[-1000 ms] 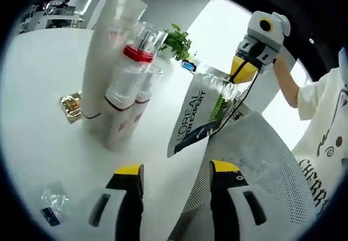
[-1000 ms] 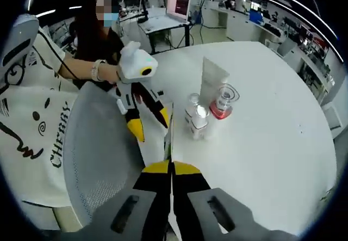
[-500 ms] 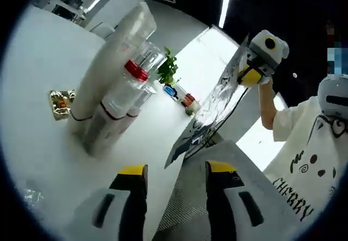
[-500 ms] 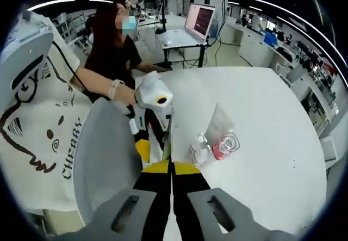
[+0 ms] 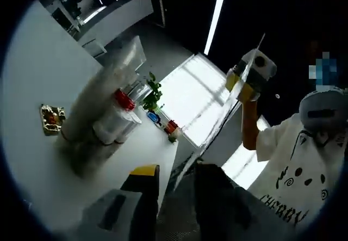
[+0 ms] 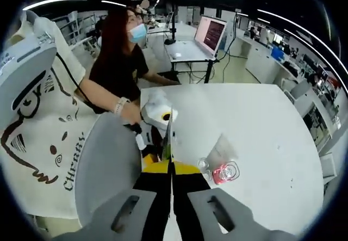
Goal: Arrange the skincare products in the storage area until every visible bottle or jar stands upright without overlapping.
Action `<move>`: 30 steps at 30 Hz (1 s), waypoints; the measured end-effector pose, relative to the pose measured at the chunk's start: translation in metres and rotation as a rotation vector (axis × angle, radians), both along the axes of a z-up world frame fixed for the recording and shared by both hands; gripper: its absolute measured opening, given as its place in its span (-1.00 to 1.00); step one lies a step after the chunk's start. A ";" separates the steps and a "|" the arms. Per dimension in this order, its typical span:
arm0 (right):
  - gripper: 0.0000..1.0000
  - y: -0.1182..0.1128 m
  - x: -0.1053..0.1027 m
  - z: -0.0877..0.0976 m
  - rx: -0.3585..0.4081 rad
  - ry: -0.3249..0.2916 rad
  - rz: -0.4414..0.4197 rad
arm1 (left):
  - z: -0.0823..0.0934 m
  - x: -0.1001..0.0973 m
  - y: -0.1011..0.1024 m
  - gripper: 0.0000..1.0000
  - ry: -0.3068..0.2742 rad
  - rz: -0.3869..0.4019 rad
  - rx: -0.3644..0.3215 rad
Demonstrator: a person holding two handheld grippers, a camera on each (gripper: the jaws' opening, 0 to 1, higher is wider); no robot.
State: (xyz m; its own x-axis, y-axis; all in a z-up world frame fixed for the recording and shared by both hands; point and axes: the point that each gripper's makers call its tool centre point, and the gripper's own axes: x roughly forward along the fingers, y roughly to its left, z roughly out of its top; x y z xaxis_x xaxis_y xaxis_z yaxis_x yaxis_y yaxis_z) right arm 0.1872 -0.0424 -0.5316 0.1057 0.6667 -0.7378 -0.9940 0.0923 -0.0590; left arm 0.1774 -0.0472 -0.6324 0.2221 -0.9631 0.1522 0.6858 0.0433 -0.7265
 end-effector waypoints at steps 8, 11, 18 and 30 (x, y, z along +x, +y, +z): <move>-0.99 -0.002 0.009 -0.005 -0.018 -0.001 -0.008 | 0.013 -0.006 0.015 -1.00 -0.023 -0.019 -0.023; -0.99 -0.006 0.010 -0.011 -0.045 -0.001 -0.009 | 0.018 -0.006 0.024 -1.00 -0.031 -0.002 -0.042; -0.99 -0.010 0.011 -0.025 -0.087 0.020 -0.013 | 0.026 -0.001 0.044 -1.00 -0.031 0.032 -0.024; -0.98 -0.008 0.004 -0.052 -0.127 0.093 0.004 | 0.071 0.024 0.083 -1.00 -0.100 0.207 -0.112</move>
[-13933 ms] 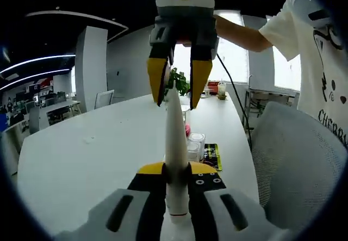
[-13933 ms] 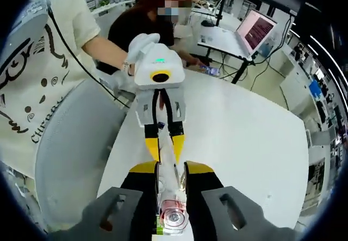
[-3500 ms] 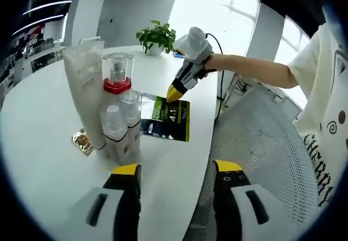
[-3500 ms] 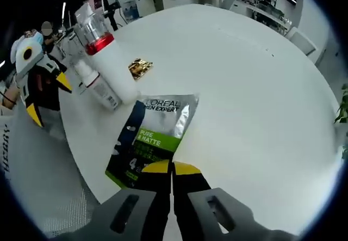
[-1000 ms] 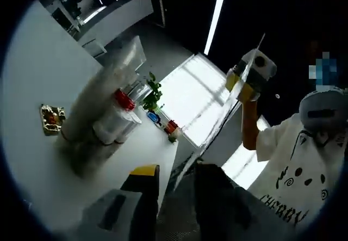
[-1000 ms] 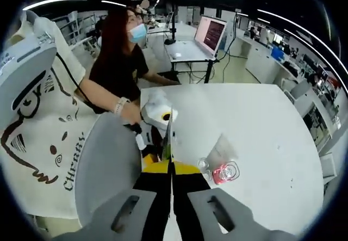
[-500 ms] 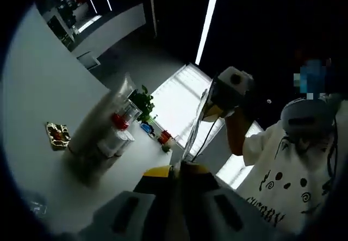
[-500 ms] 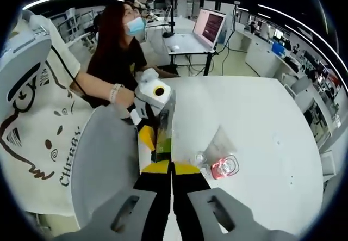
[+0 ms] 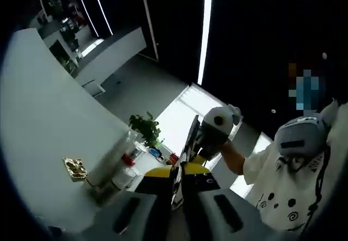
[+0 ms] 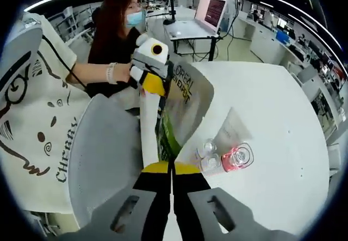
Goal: Arrange the skincare products in the storage area until every visible bottle or jar stands upright without overlapping.
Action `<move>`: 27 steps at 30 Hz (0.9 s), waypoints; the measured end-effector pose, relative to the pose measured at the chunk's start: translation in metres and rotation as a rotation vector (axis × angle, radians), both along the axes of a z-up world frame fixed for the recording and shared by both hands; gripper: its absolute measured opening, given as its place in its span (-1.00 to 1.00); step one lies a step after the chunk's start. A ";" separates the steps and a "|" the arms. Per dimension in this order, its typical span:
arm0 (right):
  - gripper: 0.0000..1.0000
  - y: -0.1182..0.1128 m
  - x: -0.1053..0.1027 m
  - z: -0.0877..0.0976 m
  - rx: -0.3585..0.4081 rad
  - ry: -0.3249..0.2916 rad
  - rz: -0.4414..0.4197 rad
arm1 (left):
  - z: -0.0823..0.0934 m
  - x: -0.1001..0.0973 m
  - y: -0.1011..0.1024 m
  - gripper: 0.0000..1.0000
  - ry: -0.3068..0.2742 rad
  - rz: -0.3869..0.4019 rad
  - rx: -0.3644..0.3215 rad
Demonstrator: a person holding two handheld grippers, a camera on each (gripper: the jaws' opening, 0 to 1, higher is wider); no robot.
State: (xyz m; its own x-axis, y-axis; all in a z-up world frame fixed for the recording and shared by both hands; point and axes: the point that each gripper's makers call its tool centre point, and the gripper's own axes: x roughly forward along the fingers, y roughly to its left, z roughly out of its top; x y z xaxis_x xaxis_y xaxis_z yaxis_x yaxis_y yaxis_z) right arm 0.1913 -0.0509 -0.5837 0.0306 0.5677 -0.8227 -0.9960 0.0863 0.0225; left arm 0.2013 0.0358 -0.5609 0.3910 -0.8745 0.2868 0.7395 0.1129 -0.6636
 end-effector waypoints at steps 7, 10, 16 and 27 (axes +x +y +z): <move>-0.98 0.008 -0.002 -0.008 0.023 0.021 0.005 | 0.010 0.001 0.006 -1.00 -0.011 0.065 -0.002; -0.97 0.008 -0.004 -0.011 0.041 0.031 0.002 | 0.010 0.000 0.005 -1.00 -0.024 0.084 0.028; -0.94 0.010 -0.004 -0.012 0.062 0.027 -0.004 | 0.026 -0.008 0.003 -1.00 -0.040 0.059 -0.006; -0.83 0.006 0.011 0.005 0.087 -0.046 -0.021 | 0.028 -0.010 0.010 -1.00 -0.053 0.063 0.007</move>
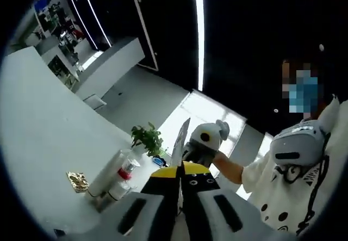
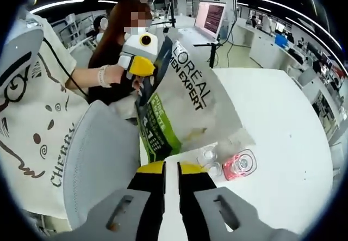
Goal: Arrange the skincare products in the storage area until every visible bottle or jar stands upright without overlapping.
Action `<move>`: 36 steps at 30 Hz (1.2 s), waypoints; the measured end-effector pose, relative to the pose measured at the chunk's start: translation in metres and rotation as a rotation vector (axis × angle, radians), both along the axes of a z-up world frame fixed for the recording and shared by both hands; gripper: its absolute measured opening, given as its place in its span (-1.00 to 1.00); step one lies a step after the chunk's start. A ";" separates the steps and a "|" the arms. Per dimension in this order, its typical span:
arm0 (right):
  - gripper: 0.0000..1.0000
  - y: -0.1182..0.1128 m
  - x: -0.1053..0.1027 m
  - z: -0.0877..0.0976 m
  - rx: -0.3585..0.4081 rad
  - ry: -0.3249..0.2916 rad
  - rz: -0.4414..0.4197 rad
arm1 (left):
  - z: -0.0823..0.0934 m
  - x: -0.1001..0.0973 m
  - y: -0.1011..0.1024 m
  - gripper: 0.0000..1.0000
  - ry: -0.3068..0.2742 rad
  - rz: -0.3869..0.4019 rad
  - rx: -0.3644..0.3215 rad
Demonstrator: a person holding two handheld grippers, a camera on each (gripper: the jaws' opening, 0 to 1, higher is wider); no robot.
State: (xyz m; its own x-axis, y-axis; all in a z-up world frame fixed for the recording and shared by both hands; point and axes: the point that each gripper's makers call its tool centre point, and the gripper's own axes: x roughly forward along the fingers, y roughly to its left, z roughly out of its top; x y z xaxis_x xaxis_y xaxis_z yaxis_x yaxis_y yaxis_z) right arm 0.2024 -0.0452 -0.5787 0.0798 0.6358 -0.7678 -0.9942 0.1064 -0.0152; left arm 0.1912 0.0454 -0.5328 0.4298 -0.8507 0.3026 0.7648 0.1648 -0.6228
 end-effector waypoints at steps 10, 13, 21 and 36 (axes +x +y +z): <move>-0.74 0.005 0.032 0.034 -0.036 -0.136 0.042 | -0.015 0.000 0.002 -1.00 0.031 0.016 0.020; -0.72 0.013 0.035 0.039 -0.044 -0.138 0.070 | -0.017 0.002 0.004 -1.00 0.040 0.023 0.024; -0.66 0.048 0.034 0.044 -0.076 -0.126 0.217 | -0.024 0.000 0.006 -1.00 0.048 0.019 0.040; -0.78 0.083 0.013 0.006 -0.242 0.055 0.437 | -0.042 0.000 0.015 -1.00 0.057 0.075 0.083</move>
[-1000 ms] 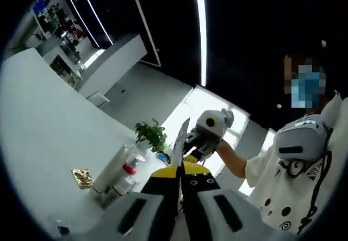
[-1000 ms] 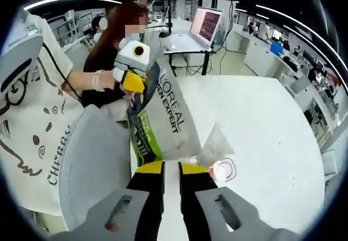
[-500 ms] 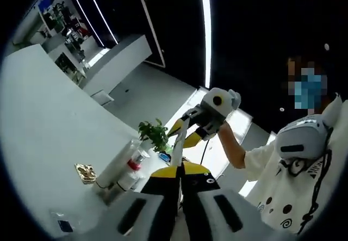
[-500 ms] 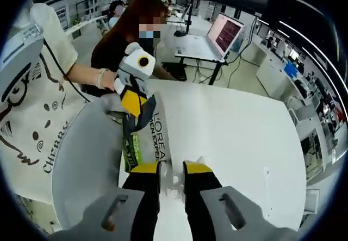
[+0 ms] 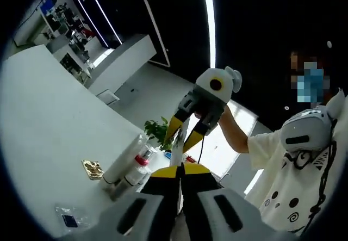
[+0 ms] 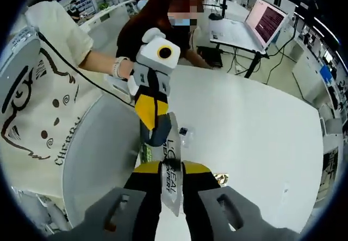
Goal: Arrange the skincare products in the storage area until every visible bottle or jar stands upright without overlapping.
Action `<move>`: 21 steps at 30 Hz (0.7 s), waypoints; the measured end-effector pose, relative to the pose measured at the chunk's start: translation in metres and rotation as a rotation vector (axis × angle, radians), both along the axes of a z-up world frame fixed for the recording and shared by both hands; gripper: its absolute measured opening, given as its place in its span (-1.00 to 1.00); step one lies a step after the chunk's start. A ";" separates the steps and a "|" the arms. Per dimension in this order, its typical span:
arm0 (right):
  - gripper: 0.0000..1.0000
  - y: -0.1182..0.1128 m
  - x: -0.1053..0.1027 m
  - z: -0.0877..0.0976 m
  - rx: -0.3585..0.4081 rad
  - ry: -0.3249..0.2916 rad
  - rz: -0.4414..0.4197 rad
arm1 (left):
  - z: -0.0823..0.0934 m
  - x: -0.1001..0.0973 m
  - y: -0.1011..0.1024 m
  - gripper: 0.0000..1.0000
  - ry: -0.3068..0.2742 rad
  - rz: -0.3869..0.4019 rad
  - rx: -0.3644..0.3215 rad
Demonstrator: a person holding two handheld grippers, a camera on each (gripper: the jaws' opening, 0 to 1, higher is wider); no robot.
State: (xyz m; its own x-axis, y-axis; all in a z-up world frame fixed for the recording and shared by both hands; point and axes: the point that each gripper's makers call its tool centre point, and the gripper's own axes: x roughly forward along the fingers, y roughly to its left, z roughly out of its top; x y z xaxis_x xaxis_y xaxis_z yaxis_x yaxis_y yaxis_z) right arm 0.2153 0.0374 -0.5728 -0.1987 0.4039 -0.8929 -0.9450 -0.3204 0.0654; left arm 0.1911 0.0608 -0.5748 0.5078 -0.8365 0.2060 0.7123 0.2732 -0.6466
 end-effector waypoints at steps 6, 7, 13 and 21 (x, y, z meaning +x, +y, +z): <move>-0.98 0.000 -0.003 -0.019 -0.075 -0.003 0.055 | -0.020 0.004 0.006 -1.00 -0.040 0.054 0.124; -0.98 -0.003 -0.006 -0.022 -0.093 0.004 0.071 | -0.023 0.003 0.005 -1.00 -0.054 0.048 0.147; -0.98 -0.006 -0.016 -0.035 -0.134 0.016 0.111 | -0.041 0.009 0.009 -0.94 -0.069 0.061 0.263; -0.98 -0.012 -0.028 -0.054 -0.201 0.051 0.153 | -0.088 0.003 0.004 -0.66 -0.064 -0.022 0.492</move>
